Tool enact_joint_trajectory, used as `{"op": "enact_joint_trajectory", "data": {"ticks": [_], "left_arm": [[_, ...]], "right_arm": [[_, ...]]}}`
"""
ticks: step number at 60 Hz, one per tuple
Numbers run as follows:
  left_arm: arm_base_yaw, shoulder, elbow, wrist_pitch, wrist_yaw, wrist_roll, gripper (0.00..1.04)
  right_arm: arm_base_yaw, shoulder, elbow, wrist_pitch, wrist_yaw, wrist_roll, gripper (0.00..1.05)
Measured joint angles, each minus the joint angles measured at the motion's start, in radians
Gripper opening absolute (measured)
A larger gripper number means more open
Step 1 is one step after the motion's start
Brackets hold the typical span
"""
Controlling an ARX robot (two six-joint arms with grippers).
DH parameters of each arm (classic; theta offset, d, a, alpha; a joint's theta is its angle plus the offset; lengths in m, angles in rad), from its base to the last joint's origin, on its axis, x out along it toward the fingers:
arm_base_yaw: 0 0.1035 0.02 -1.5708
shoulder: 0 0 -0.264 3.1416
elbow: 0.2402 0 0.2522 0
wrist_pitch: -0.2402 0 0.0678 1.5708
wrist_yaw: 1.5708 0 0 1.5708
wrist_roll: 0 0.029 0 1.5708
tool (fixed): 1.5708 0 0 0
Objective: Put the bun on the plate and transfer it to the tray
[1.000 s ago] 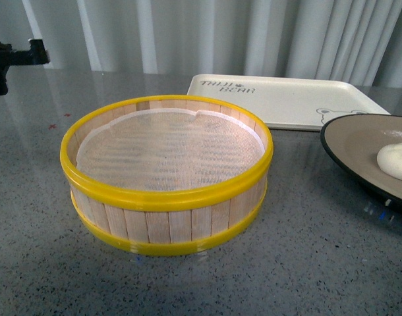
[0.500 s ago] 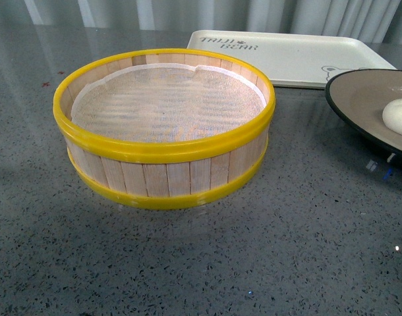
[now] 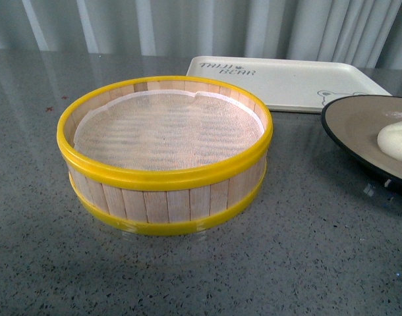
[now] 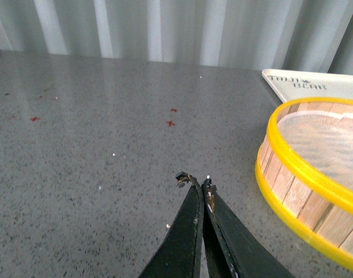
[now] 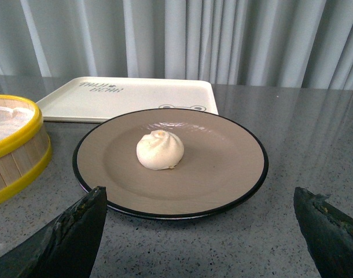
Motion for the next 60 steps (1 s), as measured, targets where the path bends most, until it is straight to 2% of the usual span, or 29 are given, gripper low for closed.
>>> {"op": "enact_joint_trajectory", "data": {"ticks": [32,60], "left_arm": [[0.0,-0.38,-0.016,-0.337,0.0,0.0,0.04],[0.0,-0.601,-0.016,-0.549,0.0,0.0,0.04]], "right_arm": [[0.0,0.0,0.0,0.0,0.0,0.0,0.96],[0.0,0.0,0.0,0.0,0.0,0.0,0.96]]}}
